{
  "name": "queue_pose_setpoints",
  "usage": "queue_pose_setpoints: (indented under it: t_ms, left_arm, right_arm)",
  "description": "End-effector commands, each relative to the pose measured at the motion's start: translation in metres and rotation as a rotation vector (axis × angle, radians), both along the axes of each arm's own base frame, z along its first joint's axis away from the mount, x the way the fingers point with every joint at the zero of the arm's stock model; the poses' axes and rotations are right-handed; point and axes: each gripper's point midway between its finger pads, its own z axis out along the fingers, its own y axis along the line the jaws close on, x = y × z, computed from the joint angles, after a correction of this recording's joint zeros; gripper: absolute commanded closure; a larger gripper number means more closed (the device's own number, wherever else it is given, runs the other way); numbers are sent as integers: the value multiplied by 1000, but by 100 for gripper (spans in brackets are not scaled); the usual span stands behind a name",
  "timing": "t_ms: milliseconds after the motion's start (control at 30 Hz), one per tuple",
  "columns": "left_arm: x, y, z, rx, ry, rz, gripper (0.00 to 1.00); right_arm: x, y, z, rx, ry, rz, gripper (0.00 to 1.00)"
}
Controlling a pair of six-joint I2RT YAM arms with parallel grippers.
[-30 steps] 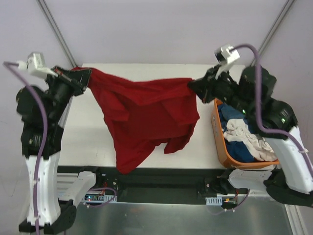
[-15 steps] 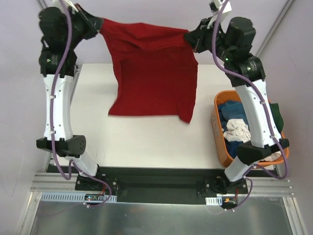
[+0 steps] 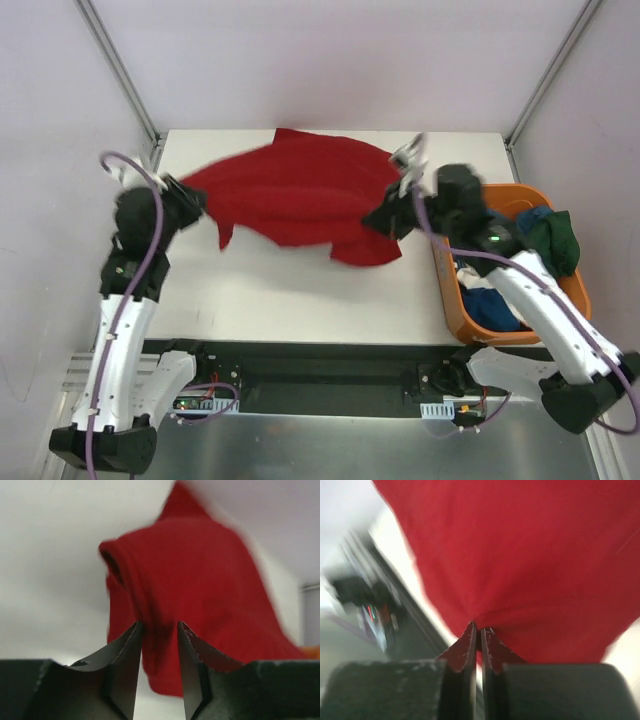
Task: Fold and stack the t-shirts
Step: Flatten the tshirt out
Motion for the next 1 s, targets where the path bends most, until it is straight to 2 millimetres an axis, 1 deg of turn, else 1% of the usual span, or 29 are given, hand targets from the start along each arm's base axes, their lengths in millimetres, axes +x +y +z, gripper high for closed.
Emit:
queue_pose_setpoints:
  t_ms: [0, 33, 67, 100, 133, 167, 200, 233, 300, 333, 400, 433, 467, 533, 567, 600, 633, 667, 700, 733, 767, 800, 833, 867, 900, 933, 967]
  left_arm:
    - [-35, 17, -124, -165, 237, 194, 62]
    - [-48, 20, -151, -156, 310, 214, 62]
    - [-56, 25, -154, -158, 315, 249, 49]
    - [-60, 32, -156, -158, 321, 294, 39]
    - [-62, 35, -152, -151, 317, 306, 27]
    - [-63, 36, -150, -142, 315, 310, 1]
    - [-63, 37, -148, -128, 315, 310, 1]
    - [-61, 38, -140, -124, 303, 308, 1]
    - [-59, 35, -142, -119, 333, 292, 1]
    - [-58, 30, -141, -128, 343, 268, 1]
    - [-53, 23, -149, -137, 386, 239, 1]
    - [-52, 18, -152, -145, 408, 210, 1]
    - [-49, 15, -161, -146, 450, 200, 1]
    - [-44, 7, -167, -159, 491, 167, 1]
    - [-41, 1, -178, -166, 546, 136, 1]
    - [-39, -8, -180, -184, 568, 96, 1]
    - [-37, -13, -184, -194, 590, 71, 1]
    - [-35, -23, -193, -215, 636, 24, 1]
    - [-34, -28, -197, -220, 656, 3, 1]
    - [-30, -32, -200, -223, 658, -11, 1]
    - [-30, -40, -208, -217, 688, -33, 1]
    - [-29, -43, -212, -212, 694, -37, 1]
    - [-28, -48, -214, -209, 696, -51, 1]
    - [-22, -57, -216, -202, 683, -81, 1]
    - [-18, -63, -217, -202, 673, -103, 1]
    - [-16, -67, -222, -205, 676, -121, 1]
    - [-7, -71, -229, -210, 678, -136, 1]
  right_arm:
    - [-65, 1, -135, -284, 398, 82, 90]
    - [-82, 5, -143, -318, 419, 125, 85]
    - [-90, 2, -150, -348, 450, 127, 64]
    - [-95, 3, -151, -362, 452, 136, 53]
    - [-96, 4, -151, -368, 446, 138, 41]
    - [-96, 4, -149, -369, 442, 138, 18]
    - [-92, 6, -142, -355, 440, 115, 8]
    - [-83, 3, -140, -368, 412, 69, 2]
    - [-73, -1, -139, -400, 392, 26, 3]
    - [-63, -3, -133, -409, 364, -20, 3]
    - [-54, -4, -134, -433, 355, -51, 3]
    - [-47, -7, -132, -442, 342, -87, 3]
    - [-43, -8, -134, -452, 340, -104, 3]
    - [-31, -12, -141, -475, 353, -159, 3]
    - [-27, -12, -143, -476, 364, -173, 3]
    - [-24, -13, -147, -480, 379, -185, 3]
    - [-18, -15, -155, -483, 414, -209, 3]
    - [-15, -16, -163, -491, 433, -220, 3]
    - [-13, -18, -169, -498, 454, -234, 3]
    - [-8, -21, -181, -518, 482, -256, 3]
    - [-4, -20, -187, -517, 492, -270, 3]
    - [-3, -22, -198, -529, 512, -277, 3]
    - [-2, -22, -206, -536, 535, -279, 3]
    - [2, -18, -218, -542, 551, -284, 3]
    - [2, -17, -228, -555, 569, -278, 3]
    - [3, -13, -233, -559, 582, -267, 3]
    - [4, -10, -239, -564, 591, -263, 3]
